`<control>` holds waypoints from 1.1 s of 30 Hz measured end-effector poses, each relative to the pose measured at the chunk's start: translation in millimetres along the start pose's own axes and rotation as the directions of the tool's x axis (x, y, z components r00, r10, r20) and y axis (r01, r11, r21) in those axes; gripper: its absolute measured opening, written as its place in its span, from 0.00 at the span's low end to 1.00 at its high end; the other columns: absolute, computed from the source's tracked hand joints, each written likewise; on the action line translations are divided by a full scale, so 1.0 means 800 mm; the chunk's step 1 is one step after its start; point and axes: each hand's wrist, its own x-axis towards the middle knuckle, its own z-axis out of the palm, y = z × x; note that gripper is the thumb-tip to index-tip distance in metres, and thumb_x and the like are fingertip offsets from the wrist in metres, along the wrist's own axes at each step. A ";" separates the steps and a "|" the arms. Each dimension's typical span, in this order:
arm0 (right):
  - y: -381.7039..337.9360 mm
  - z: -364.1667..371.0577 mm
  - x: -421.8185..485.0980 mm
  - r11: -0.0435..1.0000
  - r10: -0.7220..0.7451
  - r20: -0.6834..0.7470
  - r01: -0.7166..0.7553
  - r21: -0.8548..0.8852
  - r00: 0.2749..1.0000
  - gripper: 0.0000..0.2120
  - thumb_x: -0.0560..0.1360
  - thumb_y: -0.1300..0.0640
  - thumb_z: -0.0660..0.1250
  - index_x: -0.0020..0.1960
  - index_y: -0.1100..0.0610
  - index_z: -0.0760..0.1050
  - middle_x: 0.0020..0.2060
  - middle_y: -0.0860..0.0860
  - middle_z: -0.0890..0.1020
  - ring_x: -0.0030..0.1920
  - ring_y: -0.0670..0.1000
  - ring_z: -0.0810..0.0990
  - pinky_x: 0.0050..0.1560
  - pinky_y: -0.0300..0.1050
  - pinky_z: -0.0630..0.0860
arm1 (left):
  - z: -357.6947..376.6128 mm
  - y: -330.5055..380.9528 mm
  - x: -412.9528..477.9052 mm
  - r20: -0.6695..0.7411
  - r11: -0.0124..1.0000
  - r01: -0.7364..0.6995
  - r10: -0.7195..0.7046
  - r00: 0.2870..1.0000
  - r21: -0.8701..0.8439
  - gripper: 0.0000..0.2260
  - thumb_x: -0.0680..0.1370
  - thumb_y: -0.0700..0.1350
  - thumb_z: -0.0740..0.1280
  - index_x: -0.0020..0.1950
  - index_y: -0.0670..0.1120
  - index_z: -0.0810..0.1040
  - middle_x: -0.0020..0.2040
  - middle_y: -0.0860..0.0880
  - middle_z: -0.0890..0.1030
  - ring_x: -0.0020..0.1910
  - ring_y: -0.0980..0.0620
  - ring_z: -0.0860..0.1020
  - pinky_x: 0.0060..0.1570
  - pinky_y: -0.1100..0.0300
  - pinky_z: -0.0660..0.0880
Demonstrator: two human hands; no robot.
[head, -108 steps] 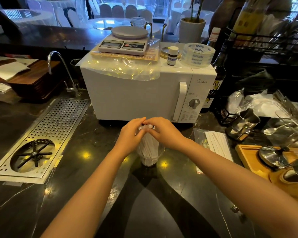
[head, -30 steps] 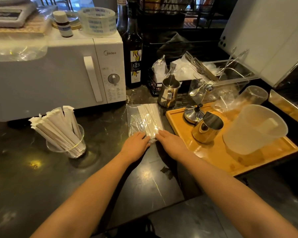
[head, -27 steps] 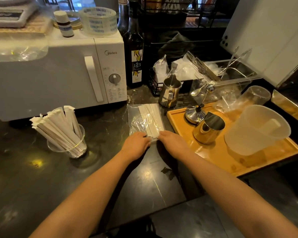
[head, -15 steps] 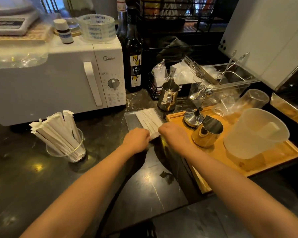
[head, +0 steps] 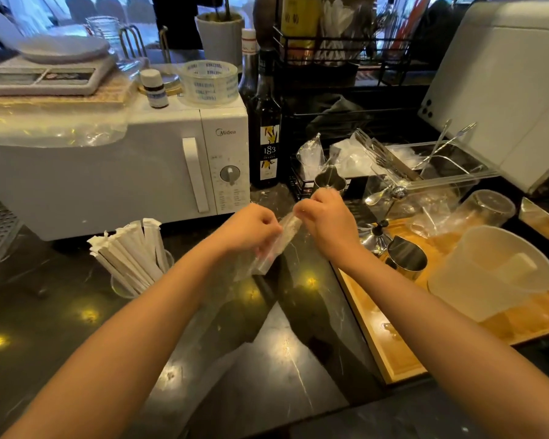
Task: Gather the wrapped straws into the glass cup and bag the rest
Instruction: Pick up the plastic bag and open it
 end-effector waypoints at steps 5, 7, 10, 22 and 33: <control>-0.031 -0.010 0.006 0.967 0.076 0.167 -0.113 0.227 0.983 0.09 0.76 0.57 0.61 0.50 0.59 0.78 0.41 0.57 0.81 0.42 0.55 0.77 0.43 0.51 0.73 | -0.019 -0.003 -0.026 0.010 0.989 0.032 -0.031 0.999 -0.141 0.11 0.75 0.41 0.63 0.32 0.45 0.73 0.30 0.49 0.74 0.29 0.55 0.72 0.33 0.65 0.70; -0.046 -0.012 0.007 0.929 0.077 0.222 -0.150 0.337 0.972 0.07 0.76 0.58 0.61 0.48 0.59 0.77 0.36 0.53 0.79 0.39 0.53 0.77 0.44 0.52 0.75 | -0.024 -0.008 -0.037 0.022 0.981 0.036 -0.033 0.999 -0.191 0.10 0.75 0.41 0.64 0.33 0.45 0.74 0.31 0.49 0.75 0.29 0.55 0.73 0.32 0.66 0.70; -0.067 -0.012 0.006 0.846 0.094 0.295 -0.233 0.479 0.951 0.06 0.75 0.59 0.62 0.40 0.53 0.72 0.34 0.51 0.76 0.37 0.53 0.76 0.41 0.49 0.74 | -0.029 -0.019 -0.050 -0.008 0.973 0.022 -0.025 1.000 -0.228 0.10 0.75 0.42 0.64 0.33 0.45 0.73 0.31 0.49 0.75 0.30 0.55 0.74 0.32 0.66 0.70; -0.110 -0.003 -0.019 0.344 0.090 0.734 -0.712 0.612 0.674 0.12 0.77 0.54 0.58 0.37 0.55 0.73 0.30 0.50 0.76 0.29 0.44 0.78 0.30 0.37 0.75 | -0.021 -0.051 -0.080 -0.049 0.912 -0.051 0.034 0.998 -0.407 0.11 0.74 0.41 0.65 0.32 0.47 0.72 0.31 0.51 0.75 0.31 0.56 0.72 0.36 0.62 0.69; -0.107 0.000 -0.030 0.301 0.040 0.747 -0.721 0.624 0.664 0.09 0.76 0.56 0.60 0.39 0.56 0.73 0.36 0.53 0.79 0.38 0.50 0.80 0.35 0.37 0.79 | -0.021 -0.068 -0.084 0.040 0.835 -0.035 0.069 0.997 -0.550 0.08 0.71 0.44 0.69 0.32 0.47 0.75 0.28 0.54 0.79 0.30 0.59 0.78 0.31 0.71 0.74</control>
